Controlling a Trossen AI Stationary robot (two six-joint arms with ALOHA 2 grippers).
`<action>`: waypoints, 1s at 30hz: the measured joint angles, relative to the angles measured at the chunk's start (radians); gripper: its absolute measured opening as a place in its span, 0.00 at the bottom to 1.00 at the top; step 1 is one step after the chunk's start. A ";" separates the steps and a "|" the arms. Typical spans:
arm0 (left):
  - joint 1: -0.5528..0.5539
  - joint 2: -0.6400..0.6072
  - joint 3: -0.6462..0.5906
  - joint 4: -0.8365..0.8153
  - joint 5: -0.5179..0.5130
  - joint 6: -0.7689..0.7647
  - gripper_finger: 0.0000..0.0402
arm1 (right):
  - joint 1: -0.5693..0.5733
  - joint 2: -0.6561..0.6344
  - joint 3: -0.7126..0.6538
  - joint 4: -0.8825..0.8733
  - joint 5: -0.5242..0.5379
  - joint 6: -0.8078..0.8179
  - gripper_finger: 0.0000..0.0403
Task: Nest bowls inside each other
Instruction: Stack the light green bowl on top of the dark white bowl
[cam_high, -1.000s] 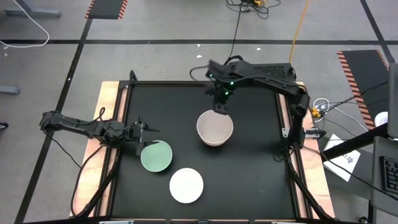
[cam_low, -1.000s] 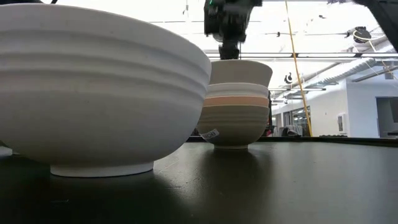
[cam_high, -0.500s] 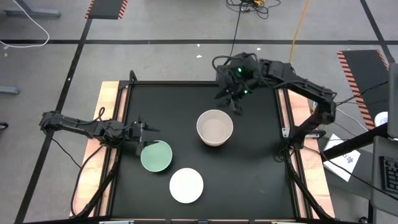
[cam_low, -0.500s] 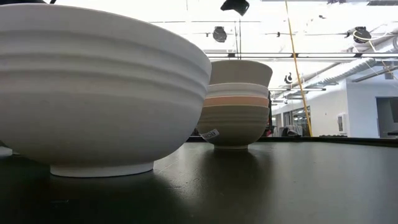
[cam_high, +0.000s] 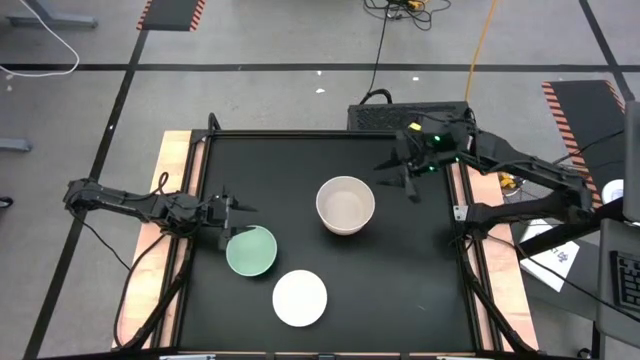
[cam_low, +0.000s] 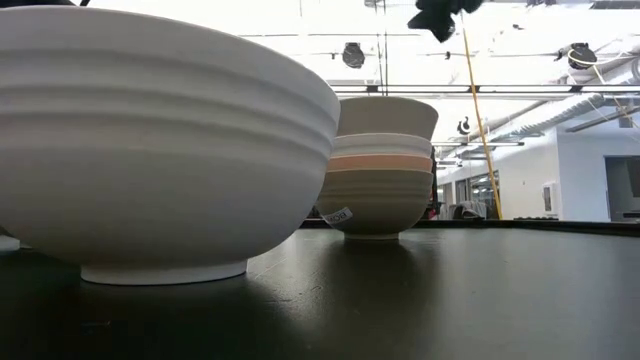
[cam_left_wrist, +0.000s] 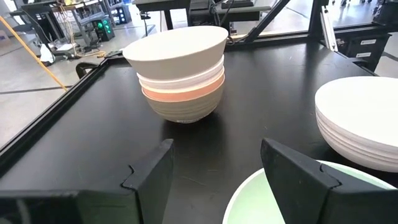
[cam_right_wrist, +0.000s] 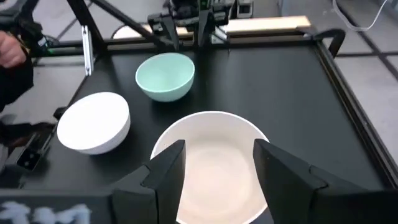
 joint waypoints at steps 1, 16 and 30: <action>0.000 0.000 0.000 0.001 0.000 0.000 0.60 | 0.000 -0.024 -0.031 0.029 0.000 0.012 0.45; 0.000 0.000 0.000 0.036 -0.001 0.004 0.60 | 0.003 -0.236 -0.359 0.222 -0.054 0.081 0.45; 0.000 0.000 0.000 0.036 -0.001 0.007 0.60 | 0.003 -0.499 -0.731 0.498 -0.102 0.174 0.45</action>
